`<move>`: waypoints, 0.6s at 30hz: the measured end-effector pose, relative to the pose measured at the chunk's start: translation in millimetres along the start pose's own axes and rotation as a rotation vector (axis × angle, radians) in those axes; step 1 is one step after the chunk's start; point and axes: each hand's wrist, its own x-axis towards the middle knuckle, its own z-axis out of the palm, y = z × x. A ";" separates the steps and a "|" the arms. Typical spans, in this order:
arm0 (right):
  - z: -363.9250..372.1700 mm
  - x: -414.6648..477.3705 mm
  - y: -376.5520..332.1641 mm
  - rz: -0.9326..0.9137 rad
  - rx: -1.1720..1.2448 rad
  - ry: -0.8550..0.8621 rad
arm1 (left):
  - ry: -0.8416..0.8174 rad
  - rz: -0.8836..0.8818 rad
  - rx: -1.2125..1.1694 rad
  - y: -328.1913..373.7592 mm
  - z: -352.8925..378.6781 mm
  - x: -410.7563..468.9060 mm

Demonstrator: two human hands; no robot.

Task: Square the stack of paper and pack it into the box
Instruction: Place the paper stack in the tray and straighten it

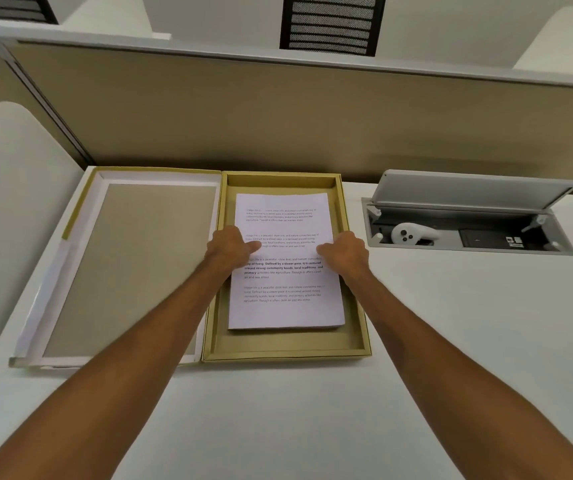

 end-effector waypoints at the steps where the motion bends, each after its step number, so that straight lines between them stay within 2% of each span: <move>1: 0.9 -1.4 -0.6 0.007 0.019 -0.003 | -0.032 0.004 -0.013 2.4 1.7 -0.6; 4: 4.5 -5.8 -2.7 0.044 0.078 -0.028 | -0.110 -0.013 -0.055 7.2 9.7 -4.1; 11: 12.3 -10.6 -9.8 0.099 0.324 -0.037 | -0.090 -0.077 -0.218 7.0 14.1 -3.6; 18: 16.9 -11.2 -9.9 0.105 0.307 -0.031 | -0.138 -0.102 -0.261 3.9 10.0 1.2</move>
